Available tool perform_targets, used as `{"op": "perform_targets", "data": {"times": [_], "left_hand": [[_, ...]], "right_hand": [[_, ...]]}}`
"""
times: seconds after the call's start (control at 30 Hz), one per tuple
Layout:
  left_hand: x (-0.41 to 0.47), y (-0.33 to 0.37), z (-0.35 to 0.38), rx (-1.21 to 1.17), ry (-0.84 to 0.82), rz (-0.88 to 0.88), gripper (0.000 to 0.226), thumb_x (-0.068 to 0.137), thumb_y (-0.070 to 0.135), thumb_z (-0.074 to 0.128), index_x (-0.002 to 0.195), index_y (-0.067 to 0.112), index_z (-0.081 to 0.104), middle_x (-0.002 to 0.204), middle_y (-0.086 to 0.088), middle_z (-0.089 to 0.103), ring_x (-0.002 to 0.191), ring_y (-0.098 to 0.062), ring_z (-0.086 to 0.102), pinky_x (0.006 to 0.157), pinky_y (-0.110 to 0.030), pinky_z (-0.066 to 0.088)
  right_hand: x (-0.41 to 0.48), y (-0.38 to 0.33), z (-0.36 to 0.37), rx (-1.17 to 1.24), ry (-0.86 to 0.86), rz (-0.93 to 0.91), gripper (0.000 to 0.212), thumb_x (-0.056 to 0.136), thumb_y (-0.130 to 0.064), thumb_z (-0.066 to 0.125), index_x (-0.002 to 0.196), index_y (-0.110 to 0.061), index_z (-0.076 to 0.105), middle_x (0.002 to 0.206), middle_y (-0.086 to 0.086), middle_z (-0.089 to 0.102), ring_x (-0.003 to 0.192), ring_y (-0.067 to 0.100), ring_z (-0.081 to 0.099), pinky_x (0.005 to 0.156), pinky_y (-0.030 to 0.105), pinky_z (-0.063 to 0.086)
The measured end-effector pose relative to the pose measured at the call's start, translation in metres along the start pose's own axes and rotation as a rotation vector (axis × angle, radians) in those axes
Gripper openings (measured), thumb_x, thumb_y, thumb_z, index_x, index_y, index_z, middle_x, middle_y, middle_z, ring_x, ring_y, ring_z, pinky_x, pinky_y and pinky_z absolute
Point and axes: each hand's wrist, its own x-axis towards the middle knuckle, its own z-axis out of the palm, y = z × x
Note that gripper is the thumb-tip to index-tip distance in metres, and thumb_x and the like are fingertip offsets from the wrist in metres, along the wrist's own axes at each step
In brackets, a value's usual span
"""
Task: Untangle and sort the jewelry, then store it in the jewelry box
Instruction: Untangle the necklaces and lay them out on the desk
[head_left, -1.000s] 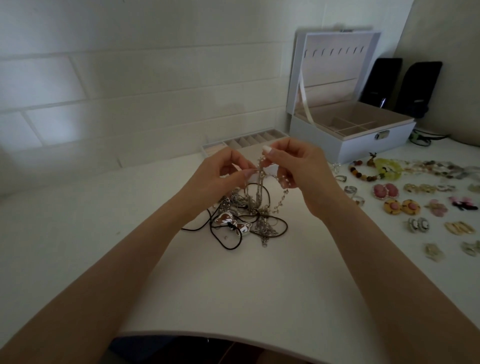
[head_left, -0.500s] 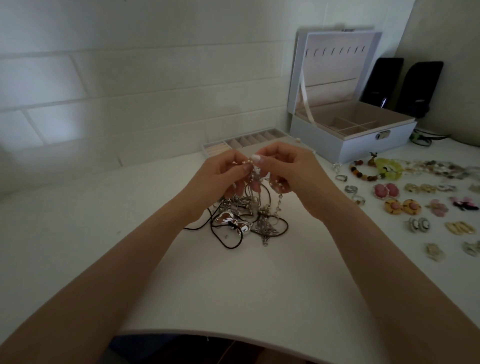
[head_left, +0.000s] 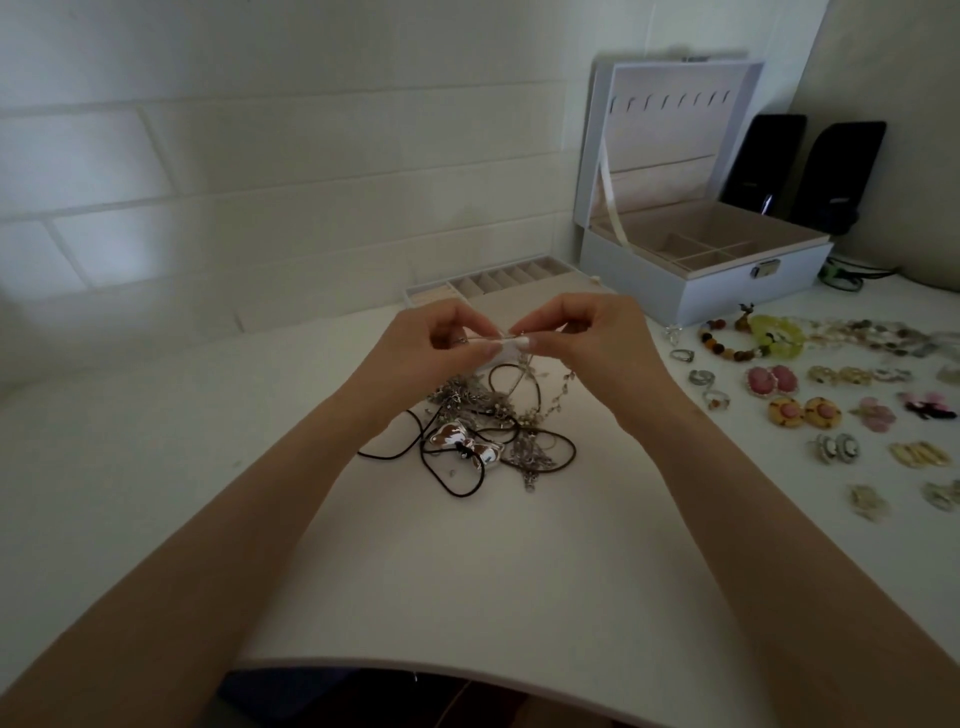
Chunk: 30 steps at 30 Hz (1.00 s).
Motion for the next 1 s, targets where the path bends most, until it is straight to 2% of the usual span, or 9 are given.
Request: {"op": "perform_targets", "data": {"times": [0.03,0.1,0.17,0.27,0.57,0.7,0.83,0.9,1.0], "left_hand": [[0.001,-0.002,0.0,0.057,0.005,0.017,0.003,0.082,0.022,0.071,0.084,0.022,0.07,0.065,-0.015,0.055,0.06,-0.01,0.047,0.06,-0.021,0.038],[0.002,-0.005,-0.001,0.158,0.02,0.023,0.005,0.081,0.025,0.072,0.081,0.02,0.072,0.063,-0.008,0.059,0.06,-0.009,0.048,0.062,-0.022,0.037],[0.002,-0.006,-0.001,0.217,0.014,0.013,0.013,0.082,0.029,0.071,0.079,0.017,0.073,0.053,0.008,0.052,0.051,-0.003,0.041,0.054,-0.016,0.032],[0.0,-0.003,0.001,0.273,0.007,0.026,0.016,0.088,0.028,0.064,0.08,0.017,0.073,0.051,0.006,0.046,0.043,-0.003,0.037,0.047,-0.012,0.027],[0.001,0.004,0.0,-0.037,0.084,-0.106,0.031,0.093,0.014,0.051,0.065,0.008,0.062,0.045,0.006,0.037,0.038,-0.003,0.03,0.042,-0.013,0.027],[0.005,-0.008,-0.004,0.434,0.231,-0.177,0.036,0.094,0.033,0.052,0.063,0.019,0.063,0.05,0.01,0.052,0.054,-0.009,0.053,0.061,-0.026,0.042],[0.004,-0.016,-0.004,0.786,0.215,-0.173,0.023,0.092,0.041,0.052,0.087,0.022,0.062,0.093,0.001,0.058,0.082,-0.018,0.056,0.07,-0.028,0.04],[0.004,-0.012,-0.003,0.665,0.25,-0.045,0.009,0.091,0.029,0.057,0.093,0.024,0.064,0.102,0.003,0.055,0.079,-0.012,0.053,0.072,-0.027,0.038],[0.001,0.001,-0.002,0.141,0.077,0.077,0.027,0.089,0.005,0.053,0.097,0.028,0.063,0.102,0.012,0.065,0.088,-0.001,0.059,0.075,-0.019,0.044]], "right_hand": [[0.0,0.0,0.0,-0.001,0.0,-0.008,0.013,0.073,-0.008,0.079,0.073,-0.02,0.073,0.058,-0.013,0.063,0.047,-0.002,0.046,0.049,0.009,0.035],[0.0,-0.001,0.0,0.0,-0.007,-0.028,0.013,0.074,-0.008,0.077,0.075,-0.02,0.074,0.06,-0.013,0.064,0.049,-0.003,0.047,0.05,0.008,0.036],[-0.001,-0.002,0.0,0.008,-0.018,-0.036,0.013,0.077,-0.008,0.075,0.08,-0.02,0.074,0.07,-0.004,0.067,0.053,-0.003,0.048,0.054,0.01,0.039],[-0.001,-0.004,-0.002,0.066,-0.028,-0.022,0.014,0.079,-0.006,0.072,0.084,-0.019,0.072,0.077,0.007,0.065,0.05,-0.004,0.048,0.053,0.012,0.038],[-0.001,-0.002,-0.003,0.156,-0.055,0.005,0.012,0.081,-0.001,0.069,0.089,-0.01,0.069,0.064,0.004,0.056,0.048,0.004,0.046,0.051,0.014,0.04],[0.0,-0.006,-0.008,0.393,-0.09,-0.019,0.019,0.079,-0.001,0.067,0.092,-0.014,0.068,0.07,-0.002,0.059,0.061,0.005,0.054,0.066,0.019,0.048],[0.0,-0.008,-0.009,0.567,-0.143,-0.048,0.025,0.071,-0.005,0.066,0.094,-0.014,0.066,0.072,-0.004,0.061,0.067,0.008,0.06,0.069,0.019,0.05],[0.0,-0.008,-0.007,0.572,-0.163,-0.059,0.025,0.076,0.004,0.063,0.096,-0.011,0.065,0.072,-0.002,0.063,0.07,0.011,0.062,0.075,0.026,0.055],[0.001,-0.007,-0.006,0.574,-0.161,-0.047,0.026,0.079,0.01,0.06,0.097,-0.008,0.065,0.077,0.003,0.064,0.074,0.016,0.065,0.079,0.033,0.056]]}}
